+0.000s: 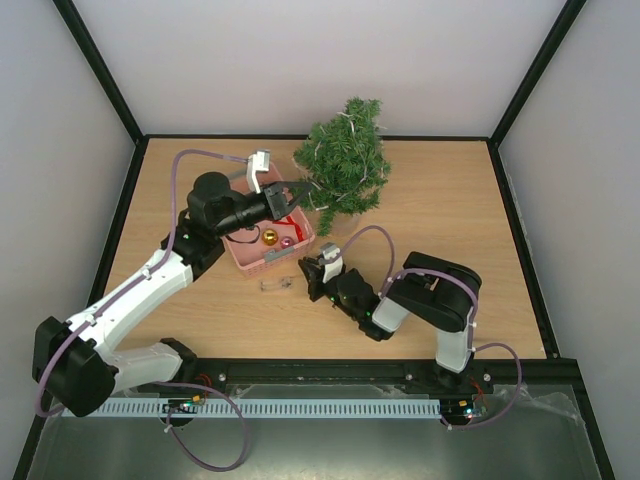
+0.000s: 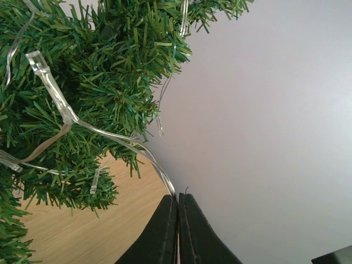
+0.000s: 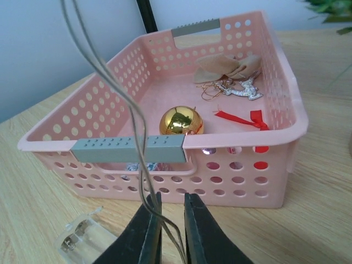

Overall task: Decorate the small christmas tree
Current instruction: Wrap the decoration item around the Christmas tree.

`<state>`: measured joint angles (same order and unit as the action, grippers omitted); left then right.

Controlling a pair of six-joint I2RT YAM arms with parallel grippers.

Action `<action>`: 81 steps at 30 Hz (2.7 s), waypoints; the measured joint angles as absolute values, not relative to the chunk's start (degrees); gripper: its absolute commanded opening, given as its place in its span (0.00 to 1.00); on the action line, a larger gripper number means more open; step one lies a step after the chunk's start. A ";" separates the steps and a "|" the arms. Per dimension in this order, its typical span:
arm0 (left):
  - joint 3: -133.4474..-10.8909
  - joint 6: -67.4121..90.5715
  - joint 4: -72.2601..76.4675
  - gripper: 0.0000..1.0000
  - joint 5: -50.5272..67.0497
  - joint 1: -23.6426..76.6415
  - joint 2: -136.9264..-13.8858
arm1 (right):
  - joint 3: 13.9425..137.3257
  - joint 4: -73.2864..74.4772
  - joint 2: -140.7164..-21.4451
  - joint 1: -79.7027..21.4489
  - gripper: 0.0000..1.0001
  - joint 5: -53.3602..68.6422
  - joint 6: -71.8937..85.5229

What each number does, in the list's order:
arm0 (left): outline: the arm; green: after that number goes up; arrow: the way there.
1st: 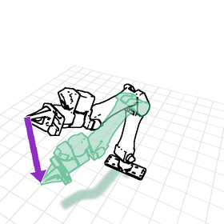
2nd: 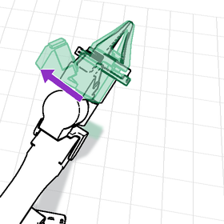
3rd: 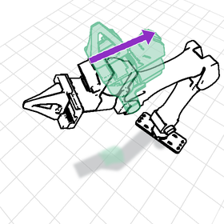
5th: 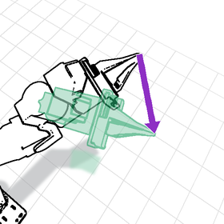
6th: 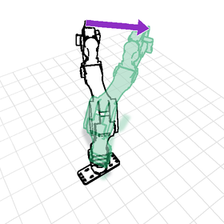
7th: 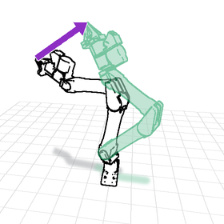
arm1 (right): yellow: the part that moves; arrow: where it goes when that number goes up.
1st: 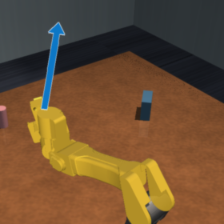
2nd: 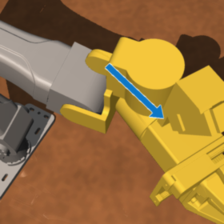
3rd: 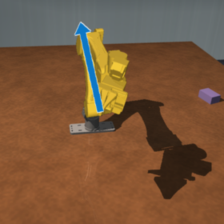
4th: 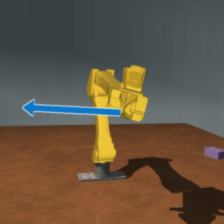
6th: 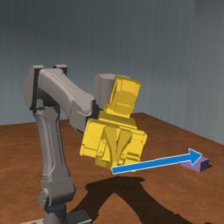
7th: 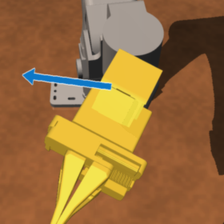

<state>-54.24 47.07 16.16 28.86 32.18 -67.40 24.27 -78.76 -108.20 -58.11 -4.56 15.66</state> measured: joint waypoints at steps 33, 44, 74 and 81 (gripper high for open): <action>-51.59 46.54 16.78 0.23 26.26 35.14 -69.60 | 34.39 -1.34 -39.13 -56.29 0.02 -43.66 25.52; -51.46 43.40 13.23 0.39 23.90 35.14 -69.52 | 44.71 1.34 -47.35 -38.44 0.02 -40.60 15.88; -52.49 31.46 1.96 0.40 16.36 35.14 -69.08 | 37.39 -12.14 -63.77 -16.78 0.02 -28.82 15.92; -53.25 31.14 0.62 0.40 15.73 35.14 -70.24 | 33.45 -15.38 -70.37 -16.40 0.02 -26.41 22.44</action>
